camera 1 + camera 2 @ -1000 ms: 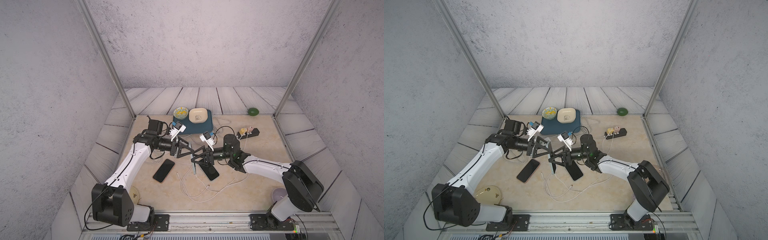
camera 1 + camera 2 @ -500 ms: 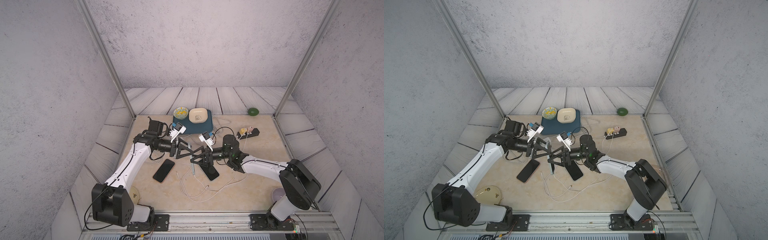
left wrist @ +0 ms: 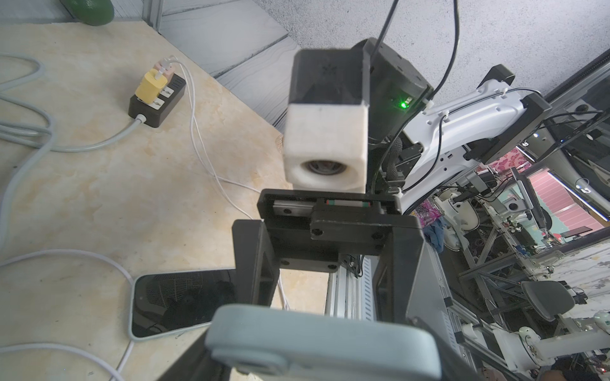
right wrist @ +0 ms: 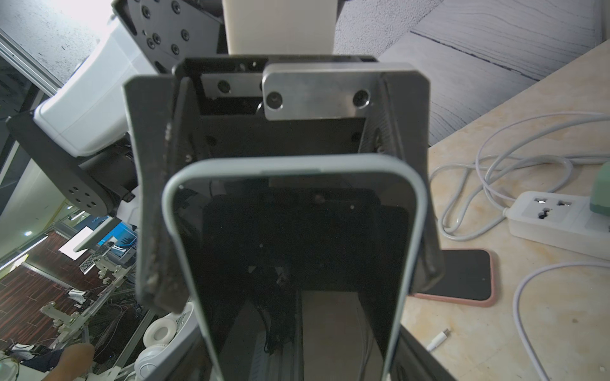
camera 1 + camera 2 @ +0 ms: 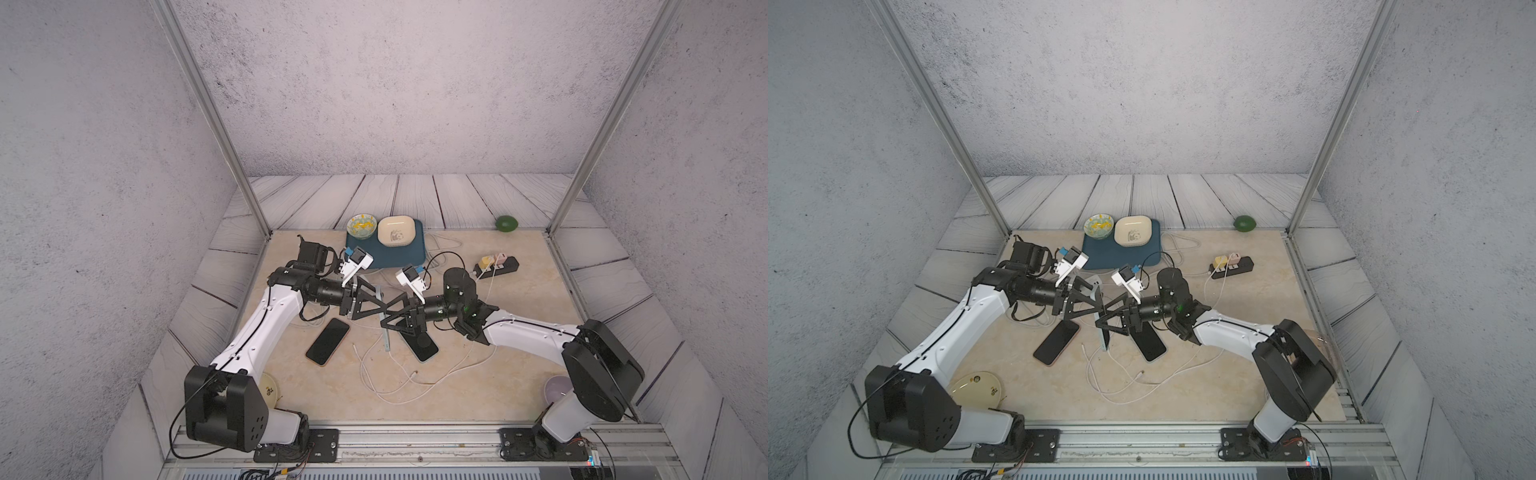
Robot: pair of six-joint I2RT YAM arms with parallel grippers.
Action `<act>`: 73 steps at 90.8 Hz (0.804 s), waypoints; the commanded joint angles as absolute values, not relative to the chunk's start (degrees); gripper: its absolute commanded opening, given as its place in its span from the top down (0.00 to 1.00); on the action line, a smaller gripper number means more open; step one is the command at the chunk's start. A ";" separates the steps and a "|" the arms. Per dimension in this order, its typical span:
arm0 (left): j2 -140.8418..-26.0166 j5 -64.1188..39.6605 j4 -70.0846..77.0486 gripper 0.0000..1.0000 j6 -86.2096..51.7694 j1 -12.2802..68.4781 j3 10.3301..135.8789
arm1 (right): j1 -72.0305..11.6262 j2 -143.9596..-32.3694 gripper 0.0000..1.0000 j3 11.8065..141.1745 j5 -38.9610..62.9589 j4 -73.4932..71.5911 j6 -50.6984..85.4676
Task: Unplug the charging cable from the phone
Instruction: Pick up the phone at the center of the board, then remove the charging cable from the phone.
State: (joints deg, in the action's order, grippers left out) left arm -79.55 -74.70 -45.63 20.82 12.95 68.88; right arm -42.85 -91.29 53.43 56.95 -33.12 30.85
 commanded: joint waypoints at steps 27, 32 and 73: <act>-78.58 -76.29 -49.07 0.74 23.82 13.10 70.01 | -43.56 -85.17 0.08 53.74 55.82 -10.11 14.11; -78.49 -76.29 -49.27 0.75 23.95 13.12 70.12 | -43.67 -84.32 0.08 52.85 55.37 -9.21 12.82; -78.49 -76.31 -49.49 0.76 23.29 12.15 70.92 | -46.66 -82.88 0.21 47.91 51.17 -5.18 6.33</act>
State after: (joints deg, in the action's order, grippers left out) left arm -79.55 -74.15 -48.69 23.14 12.71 68.95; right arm -45.63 -83.22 48.62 53.06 -7.64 9.65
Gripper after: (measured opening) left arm 0.814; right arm 0.797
